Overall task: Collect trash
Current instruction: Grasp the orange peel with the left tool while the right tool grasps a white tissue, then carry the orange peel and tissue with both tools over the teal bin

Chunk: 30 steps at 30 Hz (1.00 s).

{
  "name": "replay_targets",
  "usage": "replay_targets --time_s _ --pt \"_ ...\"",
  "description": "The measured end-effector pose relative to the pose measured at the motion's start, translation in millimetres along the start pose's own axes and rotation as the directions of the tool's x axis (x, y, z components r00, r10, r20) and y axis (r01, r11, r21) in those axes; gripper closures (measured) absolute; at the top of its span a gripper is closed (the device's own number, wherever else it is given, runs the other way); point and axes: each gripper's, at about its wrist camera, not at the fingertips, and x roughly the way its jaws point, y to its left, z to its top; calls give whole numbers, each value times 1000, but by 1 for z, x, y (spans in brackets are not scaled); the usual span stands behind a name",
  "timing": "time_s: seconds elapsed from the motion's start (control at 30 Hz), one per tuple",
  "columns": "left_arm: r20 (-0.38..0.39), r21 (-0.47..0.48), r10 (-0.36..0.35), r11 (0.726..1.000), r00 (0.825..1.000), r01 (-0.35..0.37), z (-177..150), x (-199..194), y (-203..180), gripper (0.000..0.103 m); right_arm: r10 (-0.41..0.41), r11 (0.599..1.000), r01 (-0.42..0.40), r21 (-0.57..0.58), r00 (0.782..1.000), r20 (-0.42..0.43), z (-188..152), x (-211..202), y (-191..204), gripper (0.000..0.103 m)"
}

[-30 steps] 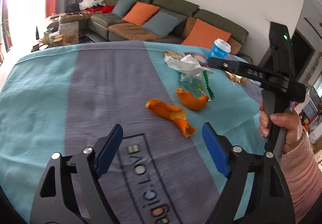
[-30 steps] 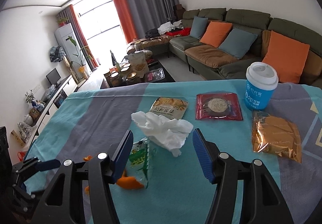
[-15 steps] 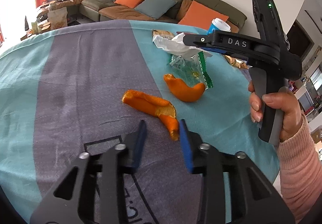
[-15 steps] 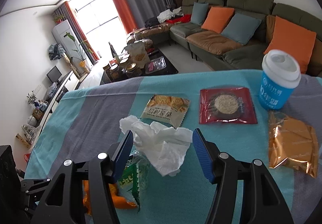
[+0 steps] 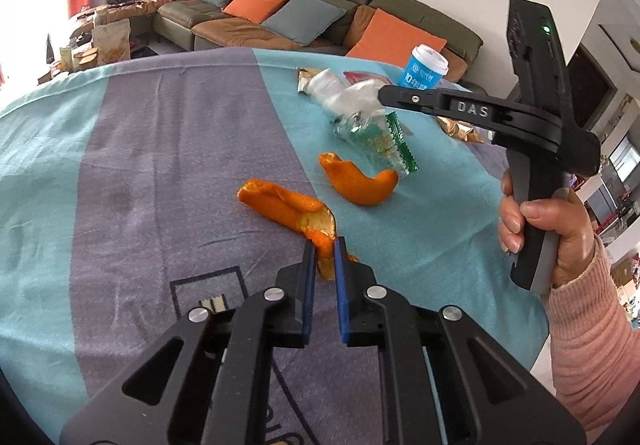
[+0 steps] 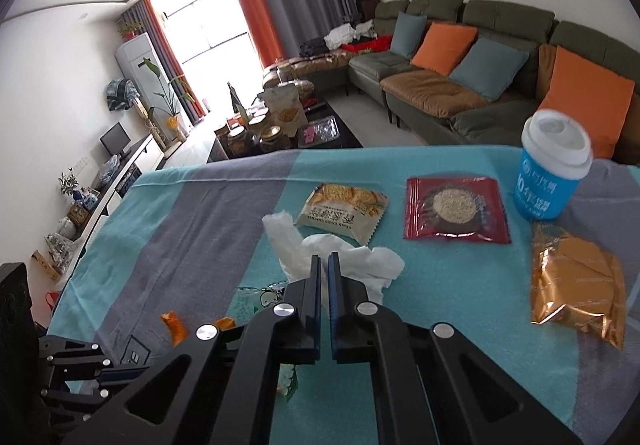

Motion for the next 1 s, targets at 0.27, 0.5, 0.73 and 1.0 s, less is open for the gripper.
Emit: replay_targets --time_s 0.27,0.5,0.73,1.0 --pt "44 11 15 1000 999 -16 -5 -24 3 94 -6 1000 6 5 1000 14 3 -9 3 95" --pt "75 12 25 1000 997 -26 -7 -41 4 94 -19 1000 18 -13 1000 -24 5 11 11 67" --pt "89 20 46 999 995 -48 -16 -54 9 94 -28 999 27 -25 998 -56 4 25 13 95" --pt "68 26 61 998 996 -63 -39 -61 21 93 -25 998 28 -48 998 55 8 -13 22 97"
